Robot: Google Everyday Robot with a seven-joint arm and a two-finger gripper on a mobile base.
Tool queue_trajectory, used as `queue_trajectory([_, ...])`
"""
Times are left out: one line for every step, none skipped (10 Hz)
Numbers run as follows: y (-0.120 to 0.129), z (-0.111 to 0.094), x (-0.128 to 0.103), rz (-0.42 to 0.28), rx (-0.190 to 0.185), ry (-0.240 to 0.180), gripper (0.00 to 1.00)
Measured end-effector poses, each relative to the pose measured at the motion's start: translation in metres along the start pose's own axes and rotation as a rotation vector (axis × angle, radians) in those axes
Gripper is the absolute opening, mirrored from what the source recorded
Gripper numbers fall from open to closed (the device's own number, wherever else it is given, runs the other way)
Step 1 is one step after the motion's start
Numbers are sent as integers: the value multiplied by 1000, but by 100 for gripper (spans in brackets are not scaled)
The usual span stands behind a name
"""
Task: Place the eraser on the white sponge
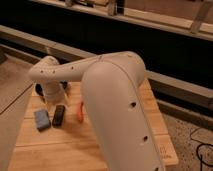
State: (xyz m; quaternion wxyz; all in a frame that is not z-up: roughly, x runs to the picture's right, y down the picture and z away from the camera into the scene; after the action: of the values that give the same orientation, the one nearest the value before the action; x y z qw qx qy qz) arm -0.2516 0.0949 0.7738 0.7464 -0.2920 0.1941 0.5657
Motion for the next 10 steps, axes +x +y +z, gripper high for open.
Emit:
queue_trajectory([0,0,0,-2,1,-1,65])
queue_trajectory([0,0,0,-5,5,-3,65])
queue_trajectory([-1,-2,-3,-24,27,-18,65])
queue_trajectory([8,-4,-3,-63,49,-37,65])
queue_trajectory([13,-5,-1,-83,58,-43,65])
queue_trajectory([15,-7,-1,-96,68,-53,65])
queue_trajectory([15,-7,-1,-103,76,-58,65])
queue_trajectory([18,-5,1,-105,84,-57,65])
queue_trajectory([21,-2,5,-99,96,-47,65])
queue_trajectory([20,1,6,-90,107,-43,65])
